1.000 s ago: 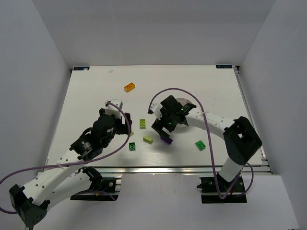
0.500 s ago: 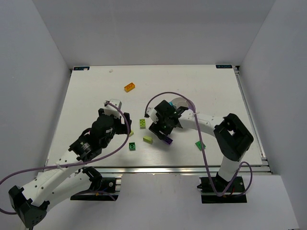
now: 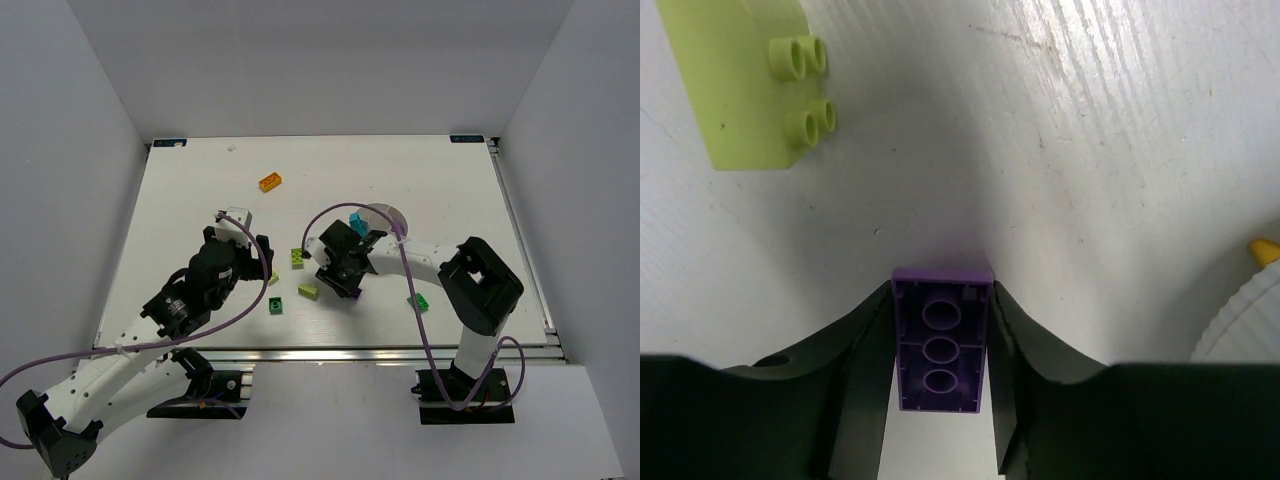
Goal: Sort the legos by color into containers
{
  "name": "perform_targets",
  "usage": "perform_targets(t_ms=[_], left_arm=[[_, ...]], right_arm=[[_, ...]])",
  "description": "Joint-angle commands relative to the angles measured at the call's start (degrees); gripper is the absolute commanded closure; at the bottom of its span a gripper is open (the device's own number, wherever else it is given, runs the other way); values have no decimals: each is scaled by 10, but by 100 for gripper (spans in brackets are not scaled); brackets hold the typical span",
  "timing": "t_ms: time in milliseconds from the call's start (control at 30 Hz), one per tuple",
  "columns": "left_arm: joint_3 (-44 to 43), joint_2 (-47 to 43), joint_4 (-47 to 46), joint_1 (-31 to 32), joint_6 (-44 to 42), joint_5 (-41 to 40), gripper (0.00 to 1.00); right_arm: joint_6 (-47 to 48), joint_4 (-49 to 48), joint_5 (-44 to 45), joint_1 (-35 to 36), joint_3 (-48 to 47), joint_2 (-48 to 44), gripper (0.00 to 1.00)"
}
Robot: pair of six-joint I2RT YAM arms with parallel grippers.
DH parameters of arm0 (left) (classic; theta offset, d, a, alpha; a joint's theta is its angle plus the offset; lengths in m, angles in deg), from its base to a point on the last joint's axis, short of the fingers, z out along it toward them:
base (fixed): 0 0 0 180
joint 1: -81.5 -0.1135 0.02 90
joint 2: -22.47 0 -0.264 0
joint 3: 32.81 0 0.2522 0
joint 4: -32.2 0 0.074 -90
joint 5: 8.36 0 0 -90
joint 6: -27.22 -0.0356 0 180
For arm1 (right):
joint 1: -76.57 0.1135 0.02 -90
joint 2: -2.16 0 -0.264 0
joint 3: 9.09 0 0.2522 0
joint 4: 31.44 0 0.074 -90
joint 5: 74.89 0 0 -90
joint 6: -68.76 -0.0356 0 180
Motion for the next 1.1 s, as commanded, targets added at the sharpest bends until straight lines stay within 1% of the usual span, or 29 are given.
perform_targets(t_ms=[0, 33, 67, 133, 167, 200, 267, 300, 333, 367, 400, 433, 467, 500, 533, 567, 600, 667, 733, 800, 967, 1067], left_arm=[[0, -10, 1, 3, 4, -6, 9], [0, -10, 1, 3, 4, -5, 9], [0, -10, 0, 3, 4, -5, 9], [1, -10, -1, 3, 5, -4, 9], [2, -10, -2, 3, 5, -2, 9], [2, -10, -2, 3, 5, -1, 9], [3, -8, -1, 3, 5, -1, 9], [2, -8, -2, 3, 5, 0, 9], [2, -9, -2, 3, 5, 0, 9], [2, -10, -2, 3, 5, 0, 9], [3, -8, -3, 3, 5, 0, 9], [3, -9, -2, 3, 6, 0, 9], [3, -10, -3, 3, 6, 1, 9], [3, -10, -4, 3, 6, 1, 9], [3, -10, -4, 3, 6, 2, 9], [3, -9, -4, 3, 7, 3, 9], [4, -10, -5, 3, 6, 4, 9], [3, -8, -4, 3, 7, 6, 9], [3, -5, -5, 3, 5, 9, 9], [3, -4, -6, 3, 5, 13, 9], [1, -2, -2, 3, 5, 16, 9], [2, -5, -4, 3, 5, 16, 9]], right_arm=[[12, 22, -7, 4, -8, 8, 83], [18, 30, -16, 4, -12, 3, 92], [34, 37, -53, 1, -19, -3, 100], [55, 75, -102, -5, -50, -46, 100], [76, 89, -160, -6, -62, -64, 100], [83, 95, -188, -18, -87, -105, 100], [82, 101, -235, -25, -111, -144, 100], [74, 91, -238, -44, -125, -178, 100], [61, 80, -235, -52, -128, -195, 100], [47, 50, -211, -61, -128, -208, 100], [17, 29, -194, -89, -114, -233, 100], [2, 9, -175, -99, -101, -246, 100], [-10, -36, -139, -118, -86, -260, 100], [-37, -59, -116, -127, -72, -280, 100], [-50, -79, -96, -156, -41, -289, 100], [-63, -105, -60, -165, -30, -297, 100], [-75, -115, -49, -172, -22, -307, 100], [-105, -130, -32, -215, -9, -314, 100], [-119, -149, -34, -244, -2, -320, 100], [-129, -156, -55, -270, 2, -313, 100], [-148, -161, -89, -326, -3, -274, 100], [-162, -169, -114, -340, -2, -255, 100]])
